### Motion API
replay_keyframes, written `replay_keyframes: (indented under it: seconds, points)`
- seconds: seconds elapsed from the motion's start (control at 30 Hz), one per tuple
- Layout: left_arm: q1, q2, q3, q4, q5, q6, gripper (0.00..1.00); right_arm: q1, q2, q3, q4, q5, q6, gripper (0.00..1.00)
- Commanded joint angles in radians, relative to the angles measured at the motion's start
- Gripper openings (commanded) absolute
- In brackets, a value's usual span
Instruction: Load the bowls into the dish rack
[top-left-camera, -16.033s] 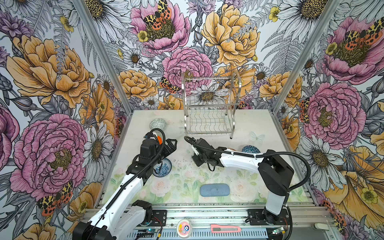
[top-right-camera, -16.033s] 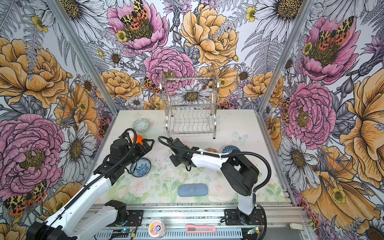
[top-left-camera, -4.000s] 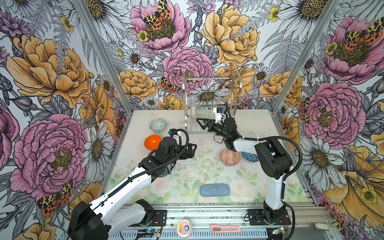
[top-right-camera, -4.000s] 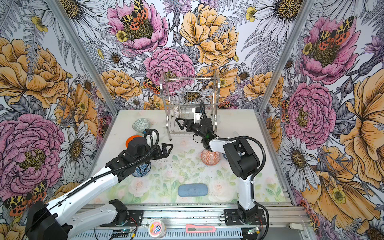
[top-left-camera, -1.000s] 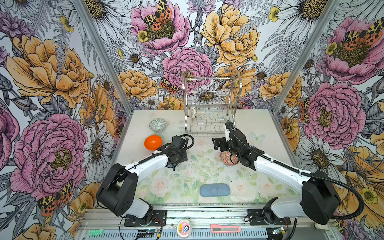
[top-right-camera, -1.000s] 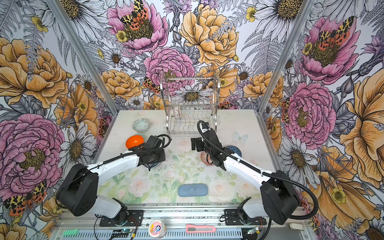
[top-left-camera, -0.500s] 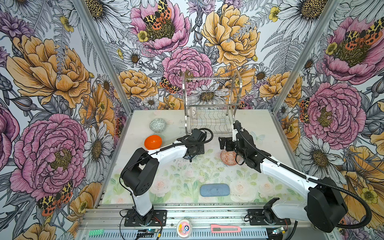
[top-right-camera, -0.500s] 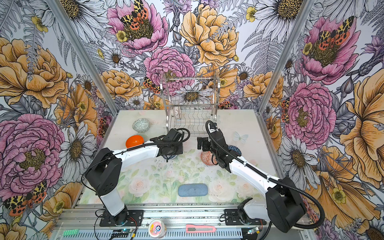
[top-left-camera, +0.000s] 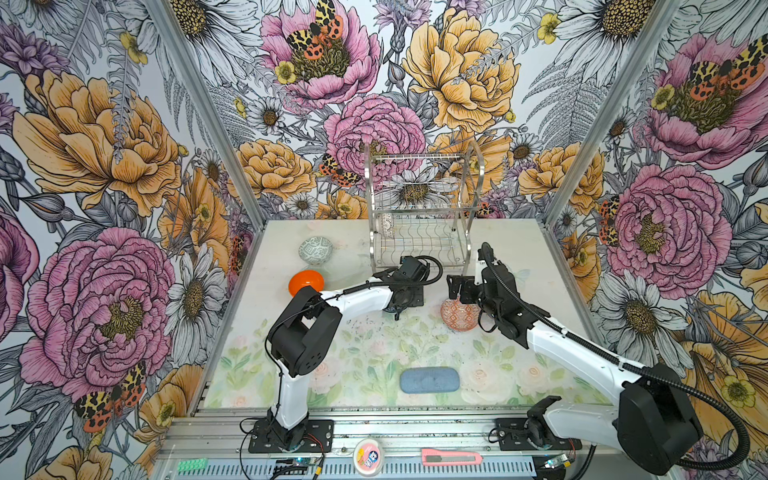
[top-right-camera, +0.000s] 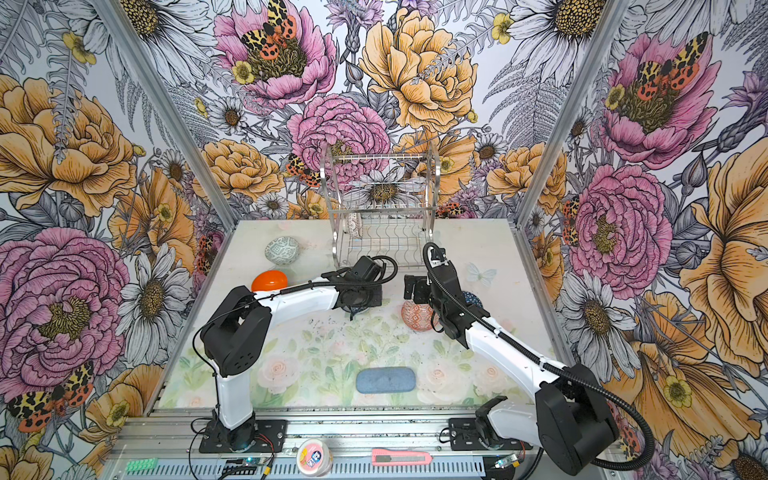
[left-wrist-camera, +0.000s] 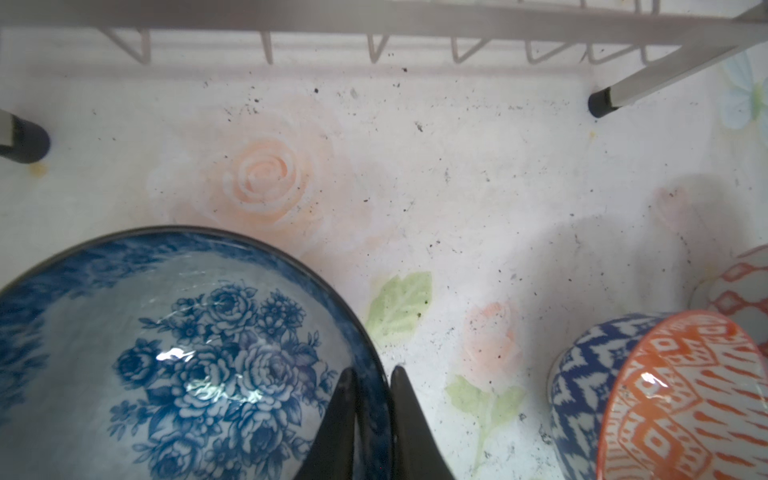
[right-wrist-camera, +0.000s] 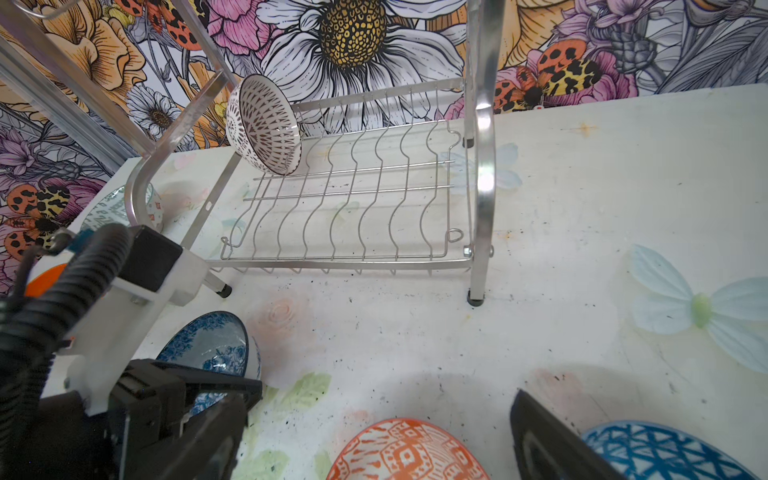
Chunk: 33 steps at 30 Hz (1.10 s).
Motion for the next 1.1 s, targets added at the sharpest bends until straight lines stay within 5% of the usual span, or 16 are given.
replay_keyframes:
  seconds: [0.0,0.73,1.07]
  points:
    - [-0.016,0.027,-0.006,-0.006,0.076,-0.022,0.2,-0.011,-0.026,-0.01,-0.003,-0.005,0.008,1.0]
    - [0.023,-0.302,-0.119,-0.015,-0.048,0.021,0.45,-0.013,-0.029,0.007,-0.006,-0.061,-0.003,0.99]
    - [0.122,-0.578,-0.313,-0.012,-0.083,-0.007,0.91,0.096,0.108,0.139,-0.032,-0.094,-0.108,1.0]
